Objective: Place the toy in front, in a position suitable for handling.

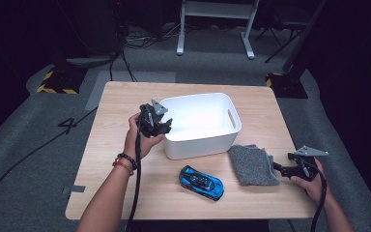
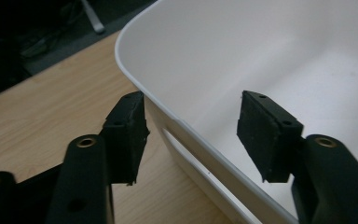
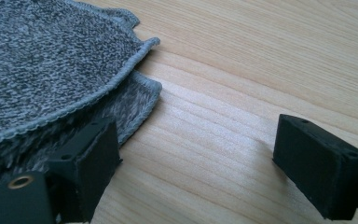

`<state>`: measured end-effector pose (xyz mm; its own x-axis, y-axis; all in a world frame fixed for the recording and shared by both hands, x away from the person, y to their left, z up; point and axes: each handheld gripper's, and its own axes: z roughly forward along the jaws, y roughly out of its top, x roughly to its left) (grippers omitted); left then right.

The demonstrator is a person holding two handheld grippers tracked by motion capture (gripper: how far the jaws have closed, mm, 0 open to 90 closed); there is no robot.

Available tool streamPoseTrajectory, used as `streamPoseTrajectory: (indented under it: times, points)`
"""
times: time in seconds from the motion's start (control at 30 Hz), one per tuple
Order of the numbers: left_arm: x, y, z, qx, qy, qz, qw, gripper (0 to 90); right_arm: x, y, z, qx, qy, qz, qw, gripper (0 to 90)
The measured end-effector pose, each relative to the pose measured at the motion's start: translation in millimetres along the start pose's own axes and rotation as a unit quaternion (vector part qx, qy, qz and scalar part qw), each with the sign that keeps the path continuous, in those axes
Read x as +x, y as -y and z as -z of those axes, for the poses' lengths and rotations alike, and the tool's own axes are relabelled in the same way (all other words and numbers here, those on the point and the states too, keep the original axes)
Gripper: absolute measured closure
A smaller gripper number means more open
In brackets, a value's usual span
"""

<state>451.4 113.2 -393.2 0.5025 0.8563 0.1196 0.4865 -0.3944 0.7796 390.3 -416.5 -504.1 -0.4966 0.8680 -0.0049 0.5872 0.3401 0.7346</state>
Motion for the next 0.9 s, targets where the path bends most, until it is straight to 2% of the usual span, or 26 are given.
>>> streamPoseTrajectory:
  times: [0.1, 0.23, 0.3, 0.33, 0.4, 0.5, 0.67, 0.73, 0.83, 0.9]
  points:
    - [-2.4, -4.9, -8.0, -0.007, -0.014, -0.003, 0.9999, 50.9, -0.1, 0.0, 0.0, 0.000, -0.001, 0.000, 1.0000, 14.3]
    - [-3.7, -13.2, -17.5, -0.009, 0.002, 0.001, 1.0000, 61.5, -0.1, 0.0, 0.0, 0.000, -0.001, 0.001, 1.0000, 14.3]
    - [-3.8, -16.6, -20.9, -0.009, 0.004, 0.008, 0.9999, 62.6, -0.2, 0.0, 0.0, 0.000, -0.001, 0.001, 1.0000, 14.3]
    - [-3.8, -17.7, -22.2, -0.009, 0.007, 0.012, 0.9999, 59.8, -0.1, 0.0, 0.0, 0.000, 0.000, 0.001, 1.0000, 14.3]
    - [-4.2, -18.3, -22.9, -0.012, 0.018, 0.008, 0.9997, 60.4, 0.0, 0.1, 0.1, 0.000, -0.001, 0.000, 1.0000, 14.3]
    - [-4.2, -18.6, -19.9, -0.019, 0.024, 0.004, 0.9995, 55.0, 0.5, 0.1, 0.1, 0.000, 0.000, 0.000, 1.0000, 14.5]
    - [-5.7, -19.6, -0.4, -0.043, 0.027, -0.007, 0.9987, 35.1, 1.3, -0.2, 0.3, 0.001, 0.001, 0.002, 1.0000, 15.0]
    - [-5.9, -17.8, 11.0, -0.056, 0.035, -0.024, 0.9976, 29.6, 1.5, -0.3, 0.4, 0.001, 0.001, 0.002, 1.0000, 15.0]
    - [-6.5, -12.5, 26.8, -0.057, 0.060, -0.043, 0.9956, 21.0, 1.6, 0.1, 0.2, -0.001, 0.001, 0.002, 1.0000, 14.9]
    - [-6.3, -7.6, 37.7, -0.068, 0.065, -0.051, 0.9943, 20.6, 1.6, 0.0, 0.2, -0.001, 0.001, 0.001, 1.0000, 14.9]
